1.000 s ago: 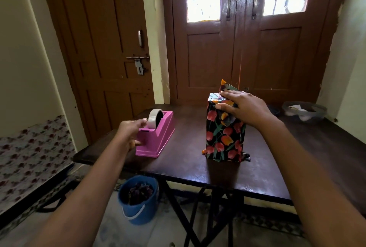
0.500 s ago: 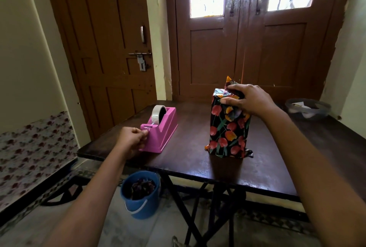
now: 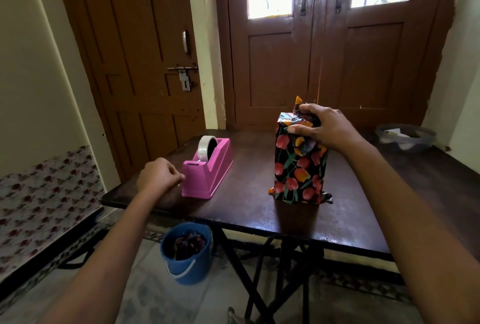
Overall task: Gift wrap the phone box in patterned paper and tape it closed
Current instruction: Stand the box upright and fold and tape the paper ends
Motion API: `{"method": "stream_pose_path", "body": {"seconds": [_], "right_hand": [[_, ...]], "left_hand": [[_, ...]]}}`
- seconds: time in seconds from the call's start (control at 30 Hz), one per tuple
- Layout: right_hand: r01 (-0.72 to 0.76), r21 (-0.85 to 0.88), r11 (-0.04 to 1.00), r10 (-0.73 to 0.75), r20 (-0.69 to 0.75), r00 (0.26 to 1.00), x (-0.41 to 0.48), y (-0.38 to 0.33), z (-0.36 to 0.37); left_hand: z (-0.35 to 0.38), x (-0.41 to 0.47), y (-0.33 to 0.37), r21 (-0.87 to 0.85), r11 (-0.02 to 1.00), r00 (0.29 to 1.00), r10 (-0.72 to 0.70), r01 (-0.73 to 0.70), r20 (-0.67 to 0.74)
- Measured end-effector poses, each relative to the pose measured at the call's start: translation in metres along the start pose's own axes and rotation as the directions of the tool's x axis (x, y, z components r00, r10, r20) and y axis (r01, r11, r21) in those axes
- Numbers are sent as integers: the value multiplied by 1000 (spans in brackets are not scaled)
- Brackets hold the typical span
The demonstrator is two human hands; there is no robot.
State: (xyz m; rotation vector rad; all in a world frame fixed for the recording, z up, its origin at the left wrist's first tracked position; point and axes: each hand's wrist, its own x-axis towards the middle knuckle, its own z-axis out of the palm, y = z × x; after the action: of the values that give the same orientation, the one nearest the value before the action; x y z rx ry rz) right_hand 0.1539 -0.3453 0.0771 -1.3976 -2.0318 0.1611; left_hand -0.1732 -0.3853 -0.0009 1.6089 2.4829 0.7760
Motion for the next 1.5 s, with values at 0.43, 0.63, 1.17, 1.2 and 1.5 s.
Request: {"method": "stream_pose_path", "body": {"seconds": [0.43,0.63,1.17,1.2,1.5], "right_hand": [[-27,66,997,29,-25,999,-6,-3,7],[-9,88,996,13,-46,999,-7,-2,8],[-3,77,997,8,-63,998,-2,5,11],[0,82,997,4,-54,999,-1,4,11],[10,87,996,-5,-51,999,-3,2,10]], "left_hand": [[-42,-8,199,-673,691,806,542,-264,240],[-44,14,239,-350,874,755,473,-337,455],[-37,21,261,414,748,776,208,-518,596],[-34,24,250,345,808,762,184,-477,621],[-24,34,209,-312,936,621,345,-165,704]]}}
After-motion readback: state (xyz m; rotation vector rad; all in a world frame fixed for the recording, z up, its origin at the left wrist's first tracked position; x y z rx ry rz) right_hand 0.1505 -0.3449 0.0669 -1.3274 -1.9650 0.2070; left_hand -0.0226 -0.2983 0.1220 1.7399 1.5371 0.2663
